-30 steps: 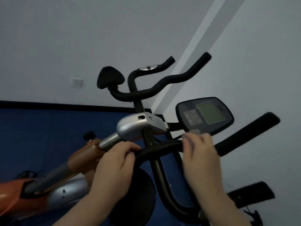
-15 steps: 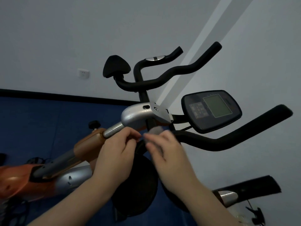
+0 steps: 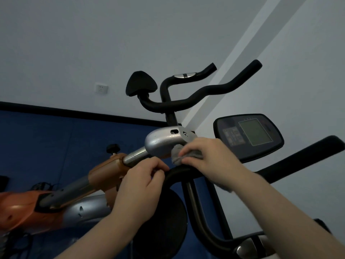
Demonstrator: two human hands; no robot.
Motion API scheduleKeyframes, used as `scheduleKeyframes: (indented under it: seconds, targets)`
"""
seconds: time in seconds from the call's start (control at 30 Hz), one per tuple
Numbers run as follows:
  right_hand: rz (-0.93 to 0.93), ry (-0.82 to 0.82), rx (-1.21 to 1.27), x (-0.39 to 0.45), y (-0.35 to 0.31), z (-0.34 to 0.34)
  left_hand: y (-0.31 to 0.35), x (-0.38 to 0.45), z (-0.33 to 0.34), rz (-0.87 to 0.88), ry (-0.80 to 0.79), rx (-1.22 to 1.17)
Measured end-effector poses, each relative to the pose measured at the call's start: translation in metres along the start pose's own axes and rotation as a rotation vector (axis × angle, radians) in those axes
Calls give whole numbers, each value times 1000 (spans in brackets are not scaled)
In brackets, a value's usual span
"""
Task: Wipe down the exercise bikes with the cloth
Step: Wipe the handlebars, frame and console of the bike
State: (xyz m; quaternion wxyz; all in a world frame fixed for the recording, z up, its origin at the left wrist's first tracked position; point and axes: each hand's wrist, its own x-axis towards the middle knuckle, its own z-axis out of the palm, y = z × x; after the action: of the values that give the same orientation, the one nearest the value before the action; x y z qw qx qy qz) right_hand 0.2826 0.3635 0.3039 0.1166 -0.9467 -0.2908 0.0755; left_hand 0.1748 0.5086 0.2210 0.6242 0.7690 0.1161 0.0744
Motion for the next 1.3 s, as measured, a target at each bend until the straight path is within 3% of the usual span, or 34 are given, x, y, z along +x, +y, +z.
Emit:
scheduleKeyframes:
  seconds: [0.07, 0.17, 0.23, 0.33, 0.4, 0.53, 0.6, 0.73, 0.9, 1.07, 1.2, 1.3]
  targets:
    - [26, -39, -47, 3, 0, -5, -1, -1, -1, 6, 3, 0]
    - [37, 80, -92, 12, -11, 7, -1, -1, -1, 16, 2, -6]
    - [-31, 13, 5, 10, -15, 15, -2, -1, -1, 26, 7, -6]
    - [6, -75, 48, 12, -4, 3, -2, 0, 0, 25, -8, 8]
    - [0, 35, -54, 20, 4, -6, -5, 2, 0, 8, -25, -6]
    - [-226, 355, -3, 38, 1, -12, -5, 2, -1, 16, -9, -68]
    - [-252, 263, -49, 49, 2, -3, -4, 2, 0, 66, -2, -24]
    - [-315, 72, 85, 68, -15, 26, -4, 5, -1, 123, 0, 28]
    - [-651, -272, -239, 68, -5, 25, -7, 7, -1, 138, -38, 66]
    - [-334, -71, 3, 77, -7, 15, -7, 8, -2, 137, -64, 40]
    - [-561, -203, -314, 73, -28, 49, -8, 9, -6, 186, -102, 70]
    - [-256, -59, -72, 50, -8, 33, -9, 15, -16, 267, -128, 37]
